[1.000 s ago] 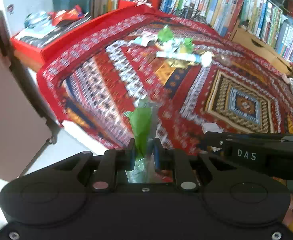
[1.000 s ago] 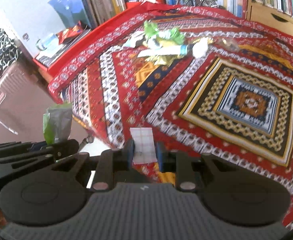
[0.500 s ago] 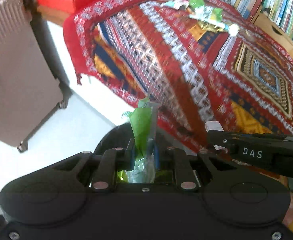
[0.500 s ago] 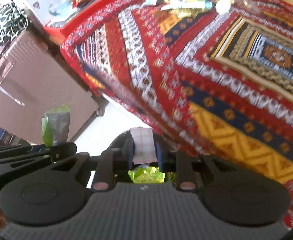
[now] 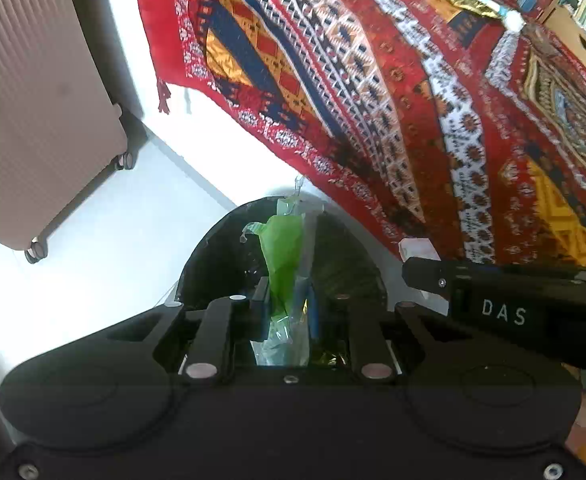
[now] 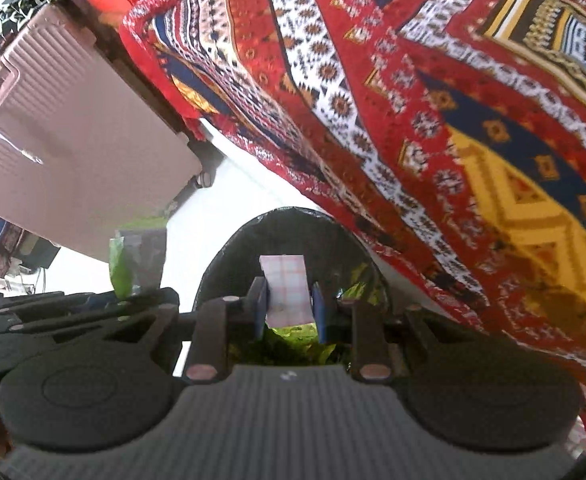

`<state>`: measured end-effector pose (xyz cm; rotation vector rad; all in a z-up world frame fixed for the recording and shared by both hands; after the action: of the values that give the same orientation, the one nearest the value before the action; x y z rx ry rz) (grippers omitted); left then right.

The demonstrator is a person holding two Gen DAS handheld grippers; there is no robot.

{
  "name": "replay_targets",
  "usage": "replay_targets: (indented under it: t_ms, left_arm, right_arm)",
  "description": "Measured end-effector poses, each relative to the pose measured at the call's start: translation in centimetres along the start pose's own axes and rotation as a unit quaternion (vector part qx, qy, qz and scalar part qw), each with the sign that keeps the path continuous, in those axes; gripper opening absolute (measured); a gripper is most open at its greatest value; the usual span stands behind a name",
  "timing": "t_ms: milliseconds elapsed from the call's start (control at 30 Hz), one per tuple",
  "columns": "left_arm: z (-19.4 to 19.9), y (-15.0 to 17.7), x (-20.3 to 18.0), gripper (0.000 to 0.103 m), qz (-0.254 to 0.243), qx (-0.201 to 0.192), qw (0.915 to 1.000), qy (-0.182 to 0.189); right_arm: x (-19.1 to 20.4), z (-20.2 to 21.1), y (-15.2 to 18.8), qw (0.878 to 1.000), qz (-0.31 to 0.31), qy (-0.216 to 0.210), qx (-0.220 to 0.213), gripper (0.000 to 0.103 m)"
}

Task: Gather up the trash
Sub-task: 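Open the left tool over the black bin while the right tool releases the white paper into it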

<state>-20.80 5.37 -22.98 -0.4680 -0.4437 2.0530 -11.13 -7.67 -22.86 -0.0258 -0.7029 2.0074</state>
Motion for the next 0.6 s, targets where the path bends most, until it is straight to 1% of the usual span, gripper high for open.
replay_targets:
  t_ms: [133, 167, 233, 267, 300, 333, 367, 533, 600]
  left_arm:
    - [-1.2, 0.1, 0.2, 0.018, -0.001, 0.008, 1.0, -0.001]
    - [-1.4, 0.1, 0.2, 0.022, -0.002, 0.009, 0.9999, -0.003]
    - [-1.7, 0.1, 0.3, 0.024, -0.006, 0.008, 0.9999, -0.009]
    - [-1.7, 0.0, 0.3, 0.029, -0.008, 0.006, 0.9999, -0.011]
    - [-1.8, 0.0, 0.3, 0.036, -0.009, 0.004, 0.9999, -0.012]
    - [-1.8, -0.1, 0.4, 0.038, -0.01, 0.0, 0.9998, -0.014]
    - [-1.7, -0.2, 0.4, 0.04, -0.012, -0.002, 0.9998, -0.017]
    - [-1.5, -0.5, 0.6, 0.046, -0.015, -0.006, 0.9996, -0.024]
    - [-1.3, -0.6, 0.6, 0.05, -0.014, -0.009, 0.9995, -0.026]
  right_arm:
    - [0.0, -1.0, 0.4, 1.0, -0.002, -0.001, 0.007, 0.03]
    - [0.0, -1.2, 0.5, 1.0, -0.002, -0.001, 0.008, 0.034]
    - [-0.1, -1.4, 0.5, 1.0, -0.004, -0.002, 0.01, 0.034]
    - [-0.2, -1.5, 0.6, 1.0, -0.006, -0.003, 0.011, 0.043]
    - [-0.3, -1.7, 0.6, 1.0, -0.008, -0.003, 0.012, 0.05]
    - [-0.3, -1.7, 0.7, 1.0, -0.011, -0.005, 0.014, 0.054]
    - [-0.4, -1.8, 0.7, 1.0, -0.014, -0.008, 0.016, 0.056]
    - [-0.8, -2.0, 0.6, 1.0, -0.025, -0.005, 0.013, 0.057]
    - [-0.9, -1.9, 0.6, 0.999, -0.03, -0.004, 0.011, 0.057]
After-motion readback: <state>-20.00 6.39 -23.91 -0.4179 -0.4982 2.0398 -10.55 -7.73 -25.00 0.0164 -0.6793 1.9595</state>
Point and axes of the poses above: each gripper's, at about its wrist camera, not at the fingertips, and z roughly against the way its jaws point, x to its left, y to its underside, the point moved 4 cm from there along -z, roughly the way its jaws point, and after that the axes turned 12 degrees about -x, right-handed, at the moved point
